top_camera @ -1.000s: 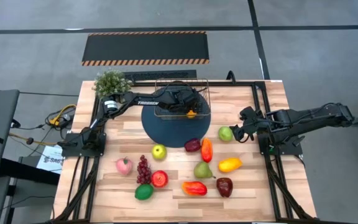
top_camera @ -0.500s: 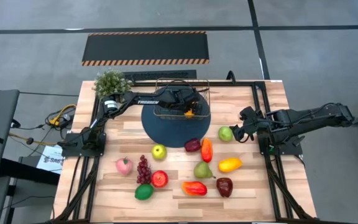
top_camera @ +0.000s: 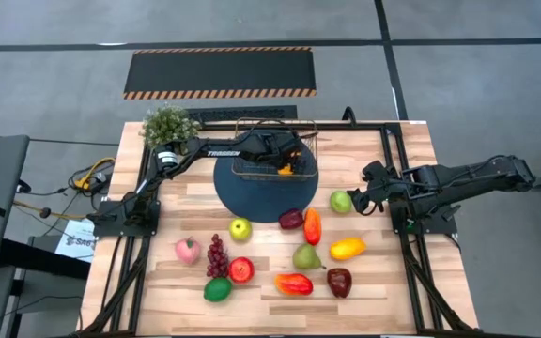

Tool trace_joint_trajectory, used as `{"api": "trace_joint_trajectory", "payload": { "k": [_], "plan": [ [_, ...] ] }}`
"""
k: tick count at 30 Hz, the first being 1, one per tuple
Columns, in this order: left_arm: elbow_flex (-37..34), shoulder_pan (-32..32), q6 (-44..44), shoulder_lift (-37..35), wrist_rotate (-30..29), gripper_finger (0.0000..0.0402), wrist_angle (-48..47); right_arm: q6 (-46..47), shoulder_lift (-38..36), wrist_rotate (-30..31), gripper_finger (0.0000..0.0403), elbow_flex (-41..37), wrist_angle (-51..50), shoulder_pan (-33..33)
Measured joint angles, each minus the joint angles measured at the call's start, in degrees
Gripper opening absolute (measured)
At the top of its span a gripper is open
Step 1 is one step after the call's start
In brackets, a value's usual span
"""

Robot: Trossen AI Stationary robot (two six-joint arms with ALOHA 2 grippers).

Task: Build produce basket
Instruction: Put the top yellow mango into the wire basket, then put the grapes into the wire basket

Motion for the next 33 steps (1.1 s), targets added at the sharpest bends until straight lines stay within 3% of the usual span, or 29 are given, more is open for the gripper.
{"api": "trace_joint_trajectory", "payload": {
  "k": [4,13,19,23,31,33],
  "plan": [
    [-0.02,0.14,-0.10,0.00,-1.86,0.0289,-2.07,0.04,0.00,0.00,0.0385,0.00,-0.01,0.02],
    [0.07,-0.23,1.31,-0.09,0.58,0.0291,-2.16,0.00,0.00,0.00,0.0385,0.00,0.00,0.02],
    [5.74,-0.22,6.35,-0.13,0.18,0.0291,-8.11,-0.09,-0.02,0.00,0.0385,0.00,-0.07,0.02],
    [13.00,-0.21,9.93,-0.15,-1.00,0.0291,-15.94,-0.09,-0.02,0.00,0.0385,0.00,-0.09,0.02],
    [33.79,-4.45,17.72,-3.34,-5.59,0.0291,-46.70,-0.37,-0.04,0.00,0.0385,-0.71,0.41,-0.10],
    [33.00,-6.50,18.36,-7.44,-5.94,0.0291,-49.70,-0.35,-0.02,0.00,0.0385,-1.38,0.64,-0.09]
  ]
}}
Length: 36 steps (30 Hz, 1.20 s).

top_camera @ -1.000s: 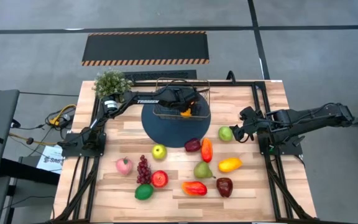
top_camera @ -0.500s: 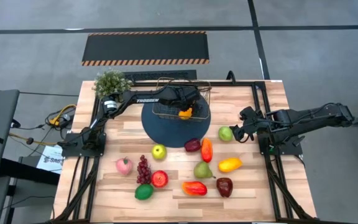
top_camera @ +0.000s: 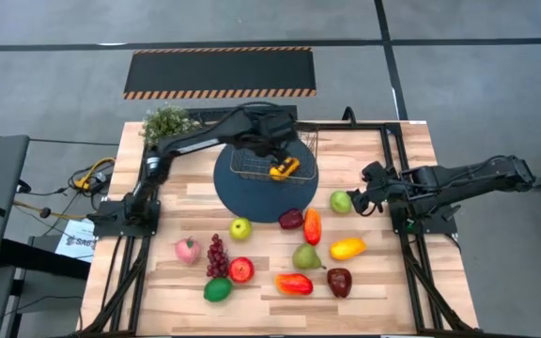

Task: Build produce basket
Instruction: Put the grapes into the wire basket

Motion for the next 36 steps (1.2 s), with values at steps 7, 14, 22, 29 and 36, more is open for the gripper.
{"api": "trace_joint_trajectory", "payload": {
  "k": [7,14,22,29,36],
  "plan": [
    [-13.98,-12.52,-16.40,-18.17,-7.08,0.0291,-6.88,0.00,0.02,-0.07,0.0385,-1.22,0.57,0.00],
    [-37.91,-27.74,-35.41,-33.70,-7.01,0.0291,-4.12,-0.02,0.00,-0.13,0.0385,-1.22,2.01,0.00],
    [-62.72,-41.67,-35.35,-39.79,-4.88,0.0291,18.88,1.20,0.02,-0.22,0.0385,-1.22,2.37,0.00],
    [-74.89,-44.00,-46.35,-36.14,-1.89,0.0291,31.86,3.32,0.02,-0.36,0.0385,-1.22,2.31,0.00],
    [-79.88,-44.03,-67.17,-34.13,-0.65,0.0291,31.07,3.41,0.01,-0.46,0.0385,-1.22,2.30,0.00]
  ]
}}
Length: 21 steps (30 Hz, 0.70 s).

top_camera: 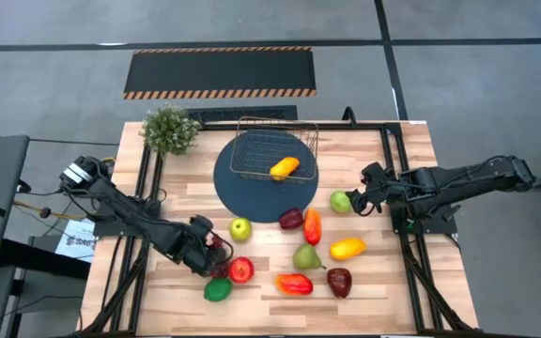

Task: Build produce basket
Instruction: Put the grapes into the wire basket

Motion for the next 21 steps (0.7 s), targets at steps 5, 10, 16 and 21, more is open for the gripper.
{"api": "trace_joint_trajectory", "payload": {
  "k": [5,10,16,21],
  "plan": [
    [-0.99,0.72,-3.59,0.00,-1.49,0.0291,2.95,0.01,0.00,0.00,0.0385,0.00,-0.01,0.11],
    [-3.74,2.69,-3.45,0.00,-1.27,0.0291,9.66,-0.24,-0.01,0.02,0.0385,0.00,-0.01,0.11],
    [-4.89,3.70,-3.27,3.68,0.03,0.0291,11.79,-0.37,0.00,0.02,0.0385,0.00,-0.07,0.11],
    [-4.41,3.97,-0.16,7.59,3.54,0.0291,14.61,-0.41,0.02,0.03,0.0385,0.00,-0.22,0.11]
  ]
}}
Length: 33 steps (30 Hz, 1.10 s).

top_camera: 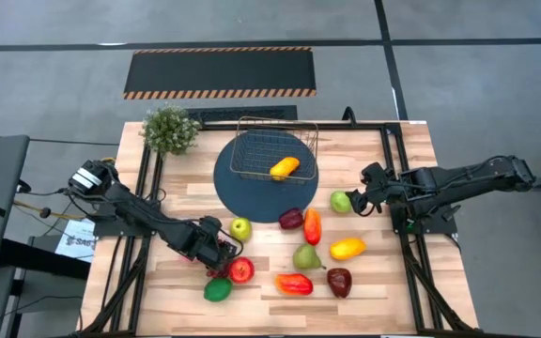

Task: Build produce basket
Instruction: Put the grapes into the wire basket

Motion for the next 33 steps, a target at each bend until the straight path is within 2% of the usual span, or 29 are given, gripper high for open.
{"api": "trace_joint_trajectory", "payload": {
  "k": [5,12,17,25,28,33],
  "plan": [
    [0.41,0.78,-0.72,-0.26,-0.49,0.0271,-1.90,0.02,-0.02,0.02,0.0385,0.00,0.07,0.00],
    [0.89,1.32,1.74,-0.19,1.47,0.0167,-2.86,0.02,-0.02,0.06,0.0385,0.00,0.28,0.00],
    [0.81,2.28,2.81,-0.14,1.44,0.0110,-3.29,0.00,-0.01,0.19,0.0385,0.00,0.28,0.00],
    [0.92,2.57,3.80,-0.14,-1.77,0.0019,-3.29,-0.01,0.00,0.19,0.0385,0.00,0.23,0.00],
    [2.29,2.55,4.11,0.01,-2.24,0.0008,-4.26,-0.03,0.00,0.19,0.0385,0.00,0.23,0.00],
    [6.35,2.55,6.08,-0.01,-2.27,0.0019,-6.73,-0.03,-0.01,0.19,0.0385,0.00,0.23,0.00]
  ]
}}
